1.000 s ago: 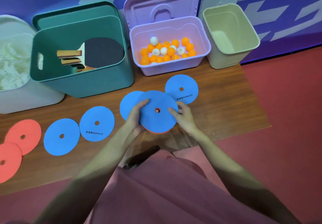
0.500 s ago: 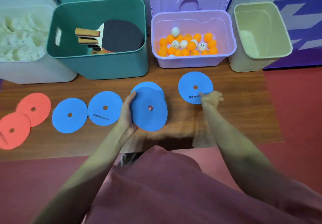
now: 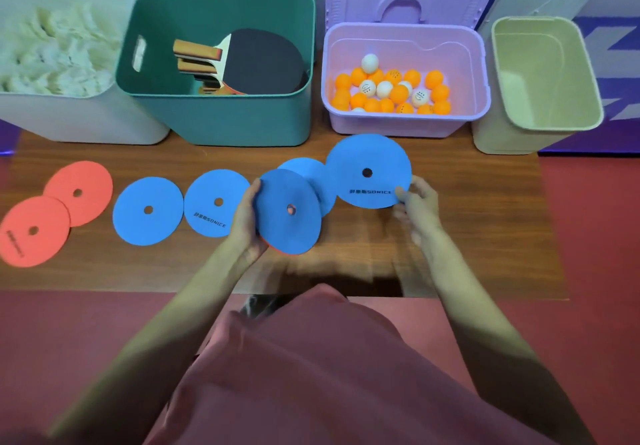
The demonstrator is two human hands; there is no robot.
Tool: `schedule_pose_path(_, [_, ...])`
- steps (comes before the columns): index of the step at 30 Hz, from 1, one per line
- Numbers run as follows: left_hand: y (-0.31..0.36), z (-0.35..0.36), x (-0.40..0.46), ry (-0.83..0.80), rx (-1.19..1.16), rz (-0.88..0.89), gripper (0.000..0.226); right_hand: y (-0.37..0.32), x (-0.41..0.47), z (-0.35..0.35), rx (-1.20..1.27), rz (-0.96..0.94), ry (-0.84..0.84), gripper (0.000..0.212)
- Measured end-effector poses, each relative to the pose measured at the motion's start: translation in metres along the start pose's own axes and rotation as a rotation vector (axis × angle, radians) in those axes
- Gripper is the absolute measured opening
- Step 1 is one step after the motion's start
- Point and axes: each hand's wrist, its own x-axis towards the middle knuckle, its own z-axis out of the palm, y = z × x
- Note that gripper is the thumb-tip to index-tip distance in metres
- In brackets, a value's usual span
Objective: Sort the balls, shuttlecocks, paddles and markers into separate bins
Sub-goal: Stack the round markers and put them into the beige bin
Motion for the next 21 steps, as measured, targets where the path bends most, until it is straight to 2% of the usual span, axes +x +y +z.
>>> schedule_pose_path(3, [-0.003, -0.001, -0.003, -0.019, -0.006, 0.007, 0.029, -0.001, -0.018, 0.013, 0.069, -0.071, -0.269, 0.019])
schedule_pose_path(8, [-0.007, -0.006, -0.005, -0.027, -0.132, -0.017, 0.036, 0.018, -0.037, 0.049, -0.202, 0.018, -0.484, 0.022])
schedule_pose_path(12, [-0.013, -0.015, -0.012, 0.009, -0.213, -0.037, 0.042, 0.042, -0.035, 0.074, -0.396, 0.024, -0.461, 0.022])
schedule_pose_path(16, [-0.019, -0.03, -0.017, 0.056, -0.246, -0.006, 0.041, 0.047, -0.026, 0.088, -0.51, -0.144, -0.425, 0.018])
schedule_pose_path(18, [-0.017, -0.038, -0.018, 0.064, -0.272, 0.017, 0.041, 0.05, -0.011, 0.092, -0.642, -0.217, -0.311, 0.021])
schedule_pose_path(21, [-0.01, -0.049, -0.02, 0.086, -0.285, 0.067, 0.045, 0.046, 0.012, 0.094, -0.82, -0.202, -0.117, 0.038])
